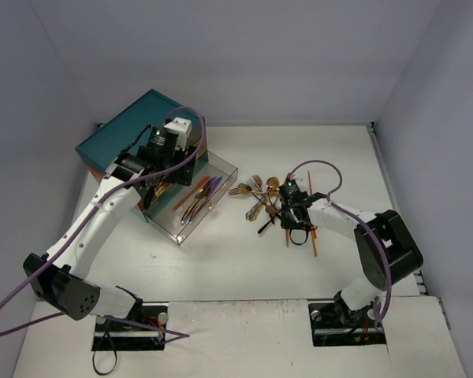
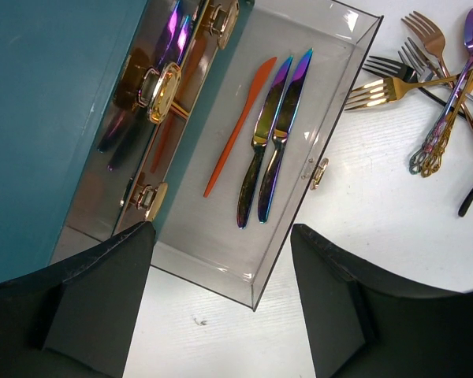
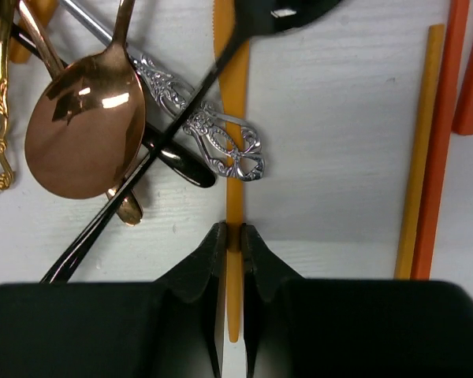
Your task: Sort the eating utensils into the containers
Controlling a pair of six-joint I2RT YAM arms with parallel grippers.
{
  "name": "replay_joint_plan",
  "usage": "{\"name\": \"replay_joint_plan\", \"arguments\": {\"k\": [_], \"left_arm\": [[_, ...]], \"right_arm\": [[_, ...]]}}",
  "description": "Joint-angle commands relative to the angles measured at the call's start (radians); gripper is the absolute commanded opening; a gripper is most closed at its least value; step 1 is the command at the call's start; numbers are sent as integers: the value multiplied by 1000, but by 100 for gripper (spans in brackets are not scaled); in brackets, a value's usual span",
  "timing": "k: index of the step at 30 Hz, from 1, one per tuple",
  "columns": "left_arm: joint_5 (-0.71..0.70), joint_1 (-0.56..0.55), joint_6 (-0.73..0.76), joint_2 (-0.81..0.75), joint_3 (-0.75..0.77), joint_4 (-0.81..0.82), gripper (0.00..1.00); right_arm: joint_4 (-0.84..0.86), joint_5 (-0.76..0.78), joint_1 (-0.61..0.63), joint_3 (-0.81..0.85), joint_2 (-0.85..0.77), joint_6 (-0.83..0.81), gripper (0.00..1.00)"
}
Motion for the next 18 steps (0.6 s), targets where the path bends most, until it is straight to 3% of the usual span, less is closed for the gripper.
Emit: {"name": "replay_joint_plan", "arguments": {"k": [1,10,18], "left_arm": [[6,1,0,-30,1,7,67],[20,2,14,-9,32,7,67],[45,2,3,11,60,7,67]], "right_arm": [[-9,105,4,-37,-27,72,0],[-173,156,4,-60,-248,138,0],[-348,107,5,71,-345,121,0]]}}
